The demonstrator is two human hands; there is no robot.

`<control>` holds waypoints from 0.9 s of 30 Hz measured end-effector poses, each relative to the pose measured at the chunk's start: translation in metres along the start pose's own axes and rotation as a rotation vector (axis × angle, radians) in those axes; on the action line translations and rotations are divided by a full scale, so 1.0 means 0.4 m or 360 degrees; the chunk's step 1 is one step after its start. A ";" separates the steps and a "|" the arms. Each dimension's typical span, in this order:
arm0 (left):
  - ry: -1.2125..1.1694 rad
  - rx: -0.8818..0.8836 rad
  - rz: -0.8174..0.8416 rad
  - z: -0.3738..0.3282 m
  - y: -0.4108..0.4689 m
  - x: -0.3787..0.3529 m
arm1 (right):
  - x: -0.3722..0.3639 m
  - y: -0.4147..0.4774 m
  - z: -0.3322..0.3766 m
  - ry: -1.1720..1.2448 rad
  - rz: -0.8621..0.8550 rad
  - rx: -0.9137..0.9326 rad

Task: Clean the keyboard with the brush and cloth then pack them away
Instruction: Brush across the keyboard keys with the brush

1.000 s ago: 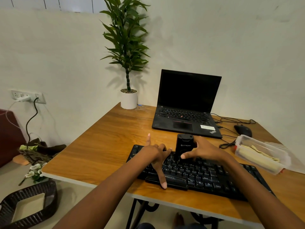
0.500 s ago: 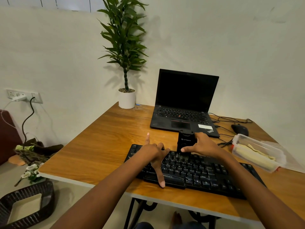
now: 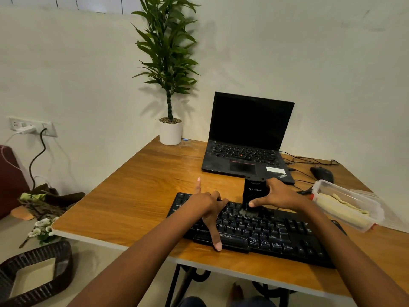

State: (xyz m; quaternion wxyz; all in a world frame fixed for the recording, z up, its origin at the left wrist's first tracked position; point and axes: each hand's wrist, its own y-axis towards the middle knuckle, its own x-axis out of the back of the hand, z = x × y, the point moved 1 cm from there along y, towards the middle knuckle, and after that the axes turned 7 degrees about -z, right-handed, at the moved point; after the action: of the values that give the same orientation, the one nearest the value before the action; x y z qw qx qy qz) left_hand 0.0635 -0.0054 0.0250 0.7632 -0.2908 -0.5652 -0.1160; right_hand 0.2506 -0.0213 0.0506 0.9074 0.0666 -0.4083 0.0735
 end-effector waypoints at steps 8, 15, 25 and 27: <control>-0.0022 0.0016 0.0012 -0.002 -0.001 0.003 | -0.025 0.020 -0.014 0.0140 -0.0017 0.0026; 0.0003 0.0031 0.0051 -0.003 0.000 0.007 | -0.020 0.022 -0.015 0.0130 0.0033 -0.0006; -0.0003 0.0013 0.0042 -0.003 0.001 0.002 | -0.030 -0.007 -0.029 0.0302 -0.0088 -0.0034; -0.0012 0.0006 0.0034 -0.001 0.002 0.000 | -0.005 -0.021 -0.046 0.0340 -0.0051 -0.0102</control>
State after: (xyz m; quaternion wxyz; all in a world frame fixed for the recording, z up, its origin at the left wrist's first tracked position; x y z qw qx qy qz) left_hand 0.0643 -0.0050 0.0247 0.7629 -0.2957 -0.5652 -0.1057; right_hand 0.2642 -0.0263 0.0366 0.9485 0.0358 -0.3104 0.0525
